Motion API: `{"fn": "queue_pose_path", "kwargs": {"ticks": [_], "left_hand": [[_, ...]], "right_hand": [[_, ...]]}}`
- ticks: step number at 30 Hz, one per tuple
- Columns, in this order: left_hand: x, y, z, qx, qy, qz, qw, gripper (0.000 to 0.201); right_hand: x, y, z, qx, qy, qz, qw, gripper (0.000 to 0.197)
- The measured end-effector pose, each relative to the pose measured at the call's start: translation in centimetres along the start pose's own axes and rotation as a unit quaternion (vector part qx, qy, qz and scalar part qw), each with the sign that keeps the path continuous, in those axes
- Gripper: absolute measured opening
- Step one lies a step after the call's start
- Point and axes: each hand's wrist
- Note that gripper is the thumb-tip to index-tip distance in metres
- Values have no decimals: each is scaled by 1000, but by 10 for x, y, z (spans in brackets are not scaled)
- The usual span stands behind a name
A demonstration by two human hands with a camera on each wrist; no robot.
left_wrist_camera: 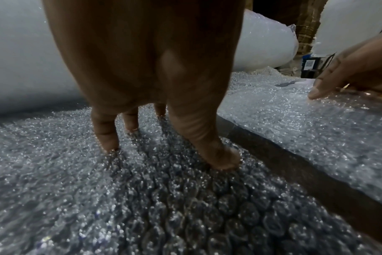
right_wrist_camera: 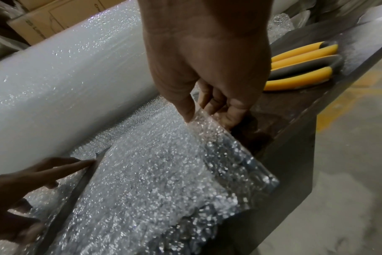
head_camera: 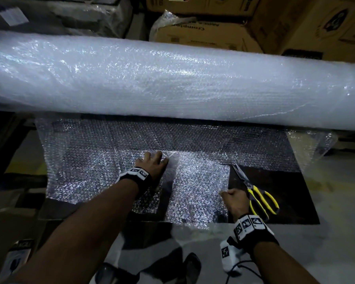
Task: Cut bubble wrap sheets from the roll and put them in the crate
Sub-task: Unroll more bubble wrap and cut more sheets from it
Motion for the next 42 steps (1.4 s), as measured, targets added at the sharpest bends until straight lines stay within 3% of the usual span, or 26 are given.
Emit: {"fn": "queue_pose_path", "kwargs": {"ticks": [4,7,11,14,18,21,24,28,32,35,36,38,39,41,42], "left_hand": [[-2,-2,1,-7,-2,-2,1000,119],[-6,-8,5,-26,-2,-23,999,116],[-13,-19,7,-34,-13,-54,998,92],[-13,-34,6,-42,14,-121,992,80],[-38,-72,27,41,-39,-206,977,76],[-78,-105,56,80,-91,-139,983,81],[-100,-130,69,51,-50,-135,988,93],[-94,-153,71,12,-22,-102,994,82],[-102,-171,84,-34,2,-116,993,67],[-90,-179,93,-59,-42,-172,983,62],[-82,-179,94,-63,-77,-220,970,62],[-55,-181,96,-60,-251,-278,925,75],[-40,-184,97,-53,-386,-287,875,83],[-16,-188,100,0,-654,-252,713,76],[-10,-189,103,12,-729,-218,649,67]], "right_hand": [[4,-5,-6,-7,33,9,999,20],[9,-17,-8,41,48,11,998,13],[24,-40,2,121,97,-2,988,20],[43,-56,15,153,171,-25,973,14],[58,-77,25,182,253,-46,949,9],[48,-97,35,184,257,-44,948,8],[26,-118,51,190,235,-32,953,15],[-1,-161,86,200,279,7,939,16],[-15,-189,111,207,334,38,919,12],[-16,-196,118,192,369,69,907,11],[-17,-198,119,184,376,83,904,13],[-22,-200,119,166,377,107,905,10],[-26,-199,118,154,373,117,907,8],[-34,-198,114,125,365,132,913,7],[-40,-197,112,110,362,137,916,7]]}}
Point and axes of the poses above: each hand's wrist, its own y-axis towards the middle knuckle, its own x-axis out of the back of the hand, z = x × y, and after that the axes turned 15 degrees about -x, right-handed
